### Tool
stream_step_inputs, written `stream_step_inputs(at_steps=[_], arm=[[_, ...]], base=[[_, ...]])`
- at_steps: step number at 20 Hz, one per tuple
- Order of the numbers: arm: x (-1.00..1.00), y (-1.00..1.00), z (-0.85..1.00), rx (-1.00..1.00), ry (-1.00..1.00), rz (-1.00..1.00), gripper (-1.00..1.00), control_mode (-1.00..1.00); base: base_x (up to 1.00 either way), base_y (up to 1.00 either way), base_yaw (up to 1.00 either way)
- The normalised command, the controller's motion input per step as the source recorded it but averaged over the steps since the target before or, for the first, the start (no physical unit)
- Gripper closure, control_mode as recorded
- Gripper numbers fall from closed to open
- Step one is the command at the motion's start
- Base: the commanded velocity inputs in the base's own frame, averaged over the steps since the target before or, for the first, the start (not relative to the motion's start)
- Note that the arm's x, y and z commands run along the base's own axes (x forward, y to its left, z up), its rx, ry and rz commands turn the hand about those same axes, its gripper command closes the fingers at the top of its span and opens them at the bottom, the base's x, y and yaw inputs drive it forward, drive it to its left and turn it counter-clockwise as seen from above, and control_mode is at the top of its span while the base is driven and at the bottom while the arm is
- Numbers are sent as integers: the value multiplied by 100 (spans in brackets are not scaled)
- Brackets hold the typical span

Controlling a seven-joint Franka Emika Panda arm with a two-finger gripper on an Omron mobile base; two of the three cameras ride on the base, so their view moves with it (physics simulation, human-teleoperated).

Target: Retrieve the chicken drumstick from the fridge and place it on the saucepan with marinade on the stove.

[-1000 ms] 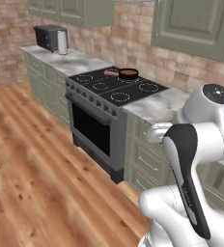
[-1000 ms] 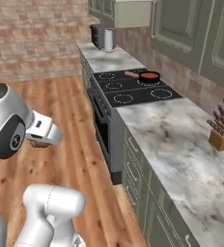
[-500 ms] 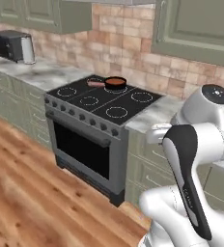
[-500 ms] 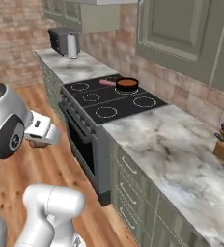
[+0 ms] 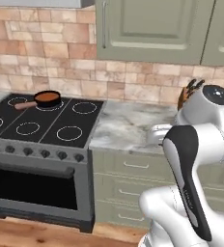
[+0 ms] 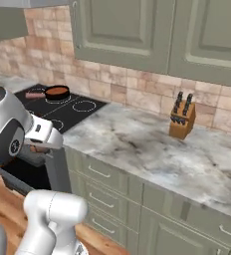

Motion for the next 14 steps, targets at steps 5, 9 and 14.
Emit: stream_step_inputs(at_steps=[5, 9, 14], arm=[[0, 0, 0, 0, 0, 0, 100, 100], [0, 0, 0, 0, 0, 0, 100, 100], [0, 0, 0, 0, 0, 0, 100, 100]], base=[[-4, 95, -48], [19, 100, -44], [37, 100, -34]])
